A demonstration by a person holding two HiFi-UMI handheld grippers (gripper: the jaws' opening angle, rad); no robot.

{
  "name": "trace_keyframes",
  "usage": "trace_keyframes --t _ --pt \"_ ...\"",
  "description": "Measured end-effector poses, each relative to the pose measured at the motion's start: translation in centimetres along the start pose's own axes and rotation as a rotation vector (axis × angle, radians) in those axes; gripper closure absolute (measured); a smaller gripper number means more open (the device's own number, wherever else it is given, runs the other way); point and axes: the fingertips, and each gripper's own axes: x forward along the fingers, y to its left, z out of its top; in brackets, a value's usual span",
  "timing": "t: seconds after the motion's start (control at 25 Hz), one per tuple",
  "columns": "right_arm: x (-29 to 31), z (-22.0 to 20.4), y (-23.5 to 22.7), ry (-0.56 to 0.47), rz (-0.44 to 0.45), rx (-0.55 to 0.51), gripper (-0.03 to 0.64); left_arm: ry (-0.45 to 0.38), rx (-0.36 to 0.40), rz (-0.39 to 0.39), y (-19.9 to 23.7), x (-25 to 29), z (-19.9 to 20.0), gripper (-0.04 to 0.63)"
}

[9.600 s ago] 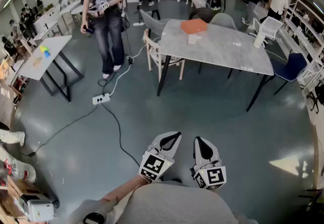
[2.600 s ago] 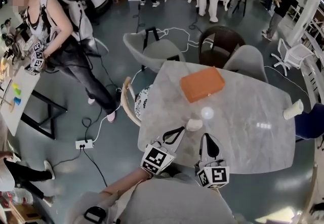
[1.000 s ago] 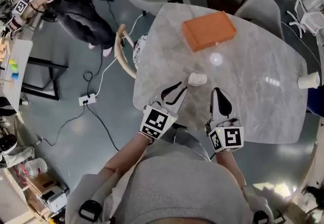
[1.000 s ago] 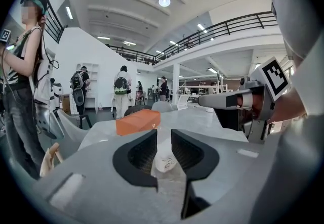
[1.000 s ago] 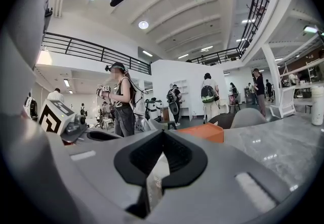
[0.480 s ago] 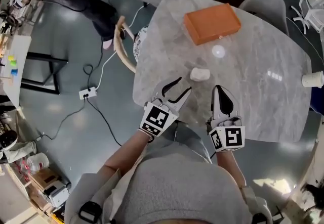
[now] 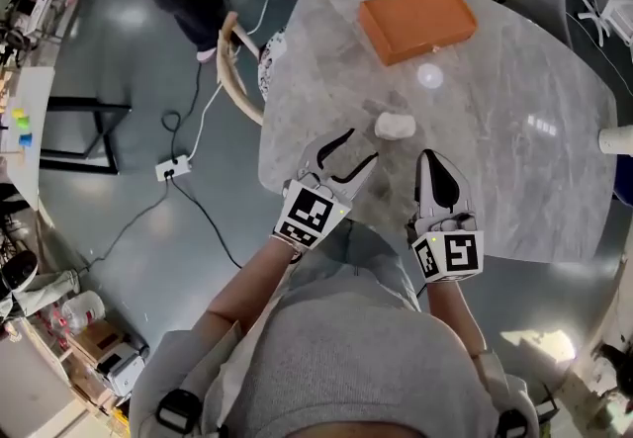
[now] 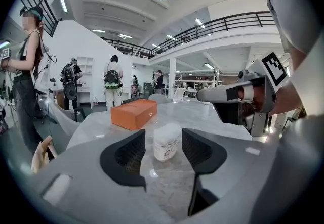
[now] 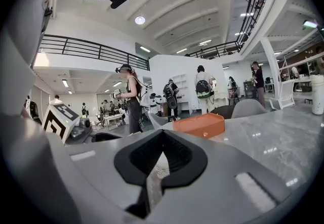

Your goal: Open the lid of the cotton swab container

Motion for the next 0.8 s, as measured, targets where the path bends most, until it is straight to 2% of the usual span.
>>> trace_keyframes --t 0.8 --pt "-0.6 -2.0 -0.3 0.044 0.001 0.022 0.620 0.044 0.014 -0.035 -0.2 2.7 -2.4 0.311"
